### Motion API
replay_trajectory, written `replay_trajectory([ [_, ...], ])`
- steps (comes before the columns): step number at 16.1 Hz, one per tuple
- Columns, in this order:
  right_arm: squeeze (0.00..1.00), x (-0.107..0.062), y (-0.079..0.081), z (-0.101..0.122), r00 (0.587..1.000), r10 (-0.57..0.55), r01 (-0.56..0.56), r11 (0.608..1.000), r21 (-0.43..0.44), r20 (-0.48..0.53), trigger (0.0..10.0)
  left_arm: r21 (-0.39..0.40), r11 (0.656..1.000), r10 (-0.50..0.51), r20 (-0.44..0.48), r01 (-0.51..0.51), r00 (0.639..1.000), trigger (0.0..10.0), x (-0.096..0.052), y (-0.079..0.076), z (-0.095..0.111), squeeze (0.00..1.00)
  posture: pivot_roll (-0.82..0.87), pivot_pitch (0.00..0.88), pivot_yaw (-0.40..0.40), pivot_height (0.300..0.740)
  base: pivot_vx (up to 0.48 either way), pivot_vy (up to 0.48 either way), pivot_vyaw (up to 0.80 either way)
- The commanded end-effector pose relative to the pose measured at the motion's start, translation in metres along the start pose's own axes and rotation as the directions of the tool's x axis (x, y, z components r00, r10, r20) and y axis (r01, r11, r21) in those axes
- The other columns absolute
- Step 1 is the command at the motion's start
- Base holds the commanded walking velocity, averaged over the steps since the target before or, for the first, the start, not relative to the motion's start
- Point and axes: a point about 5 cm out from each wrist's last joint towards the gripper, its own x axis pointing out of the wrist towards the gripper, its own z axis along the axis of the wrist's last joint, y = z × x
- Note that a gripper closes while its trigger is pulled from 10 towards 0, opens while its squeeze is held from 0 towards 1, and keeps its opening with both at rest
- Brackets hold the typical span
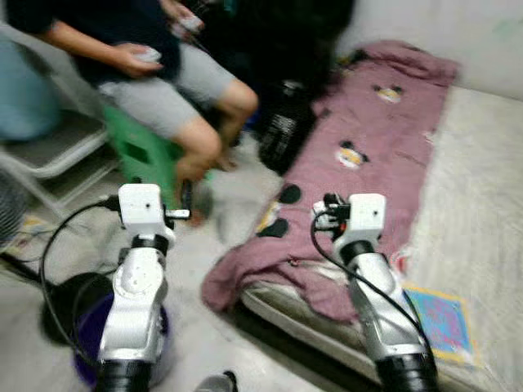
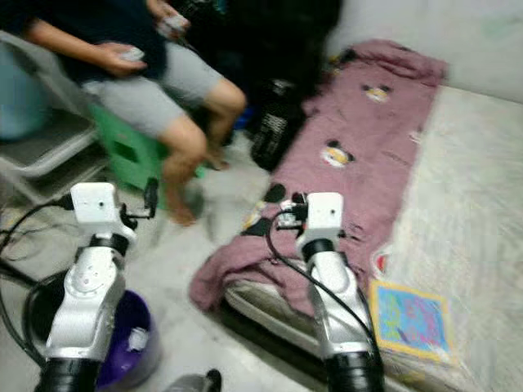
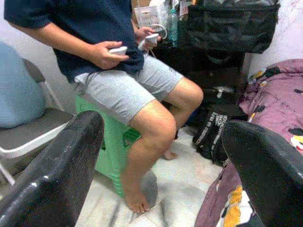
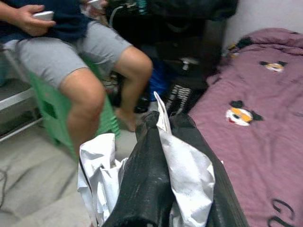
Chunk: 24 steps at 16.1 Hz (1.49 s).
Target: Clean up the room
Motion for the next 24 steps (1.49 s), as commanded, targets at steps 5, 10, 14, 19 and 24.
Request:
replay_trajectory([
  [5, 0.0, 0.0027, 0.0026, 0.0037, 1.0, 0.017, -0.017, 1.0, 0.002, 0.015, 10.0, 0.017, 1.0, 0.021, -0.005, -0.021, 1.0, 10.0, -0.0012, 0.0039, -0.002, 0.0, 0.04, 0.0, 0.009, 0.74, 0.0, 0.0, 0.8],
  [10, 0.0, 0.0069, 0.0078, 0.004, 0.999, 0.051, -0.051, 0.999, -0.006, 0.017, 10.0, 0.019, 0.999, 0.043, -0.003, -0.043, 0.999, 10.0, -0.003, 0.0061, -0.0022, 0.0, 0.06, 0.0, -0.002, 0.74, 0.0, 0.0, 0.8],
  [14, 0.0, 0.0063, 0.0086, 0.0059, 0.998, 0.052, -0.051, 0.999, -0.016, 0.035, 10.0, 0.015, 0.999, 0.041, 0.005, -0.041, 0.999, 10.0, -0.0012, 0.0046, 0.0, 0.0, 0.05, 0.0, 0.009, 0.74, 0.0, 0.0, 0.8],
  [19, 0.0, 0.0068, 0.0088, 0.0071, 0.998, 0.049, -0.049, 0.999, -0.015, 0.04, 10.0, 0.01, 0.999, 0.033, 0.011, -0.033, 0.999, 10.0, 0.0008, 0.0032, 0.0016, 0.0, 0.05, 0.0, 0.009, 0.74, 0.0, 0.0, 0.8],
  [24, 0.0, 0.0077, 0.0091, 0.0075, 0.998, 0.053, -0.052, 0.999, -0.015, 0.04, 10.0, 0.005, 1.0, 0.03, 0.008, -0.03, 1.0, 10.0, 0.0012, 0.0031, 0.001, 0.0, 0.05, 0.0, 0.009, 0.74, 0.0, 0.0, 0.8],
])
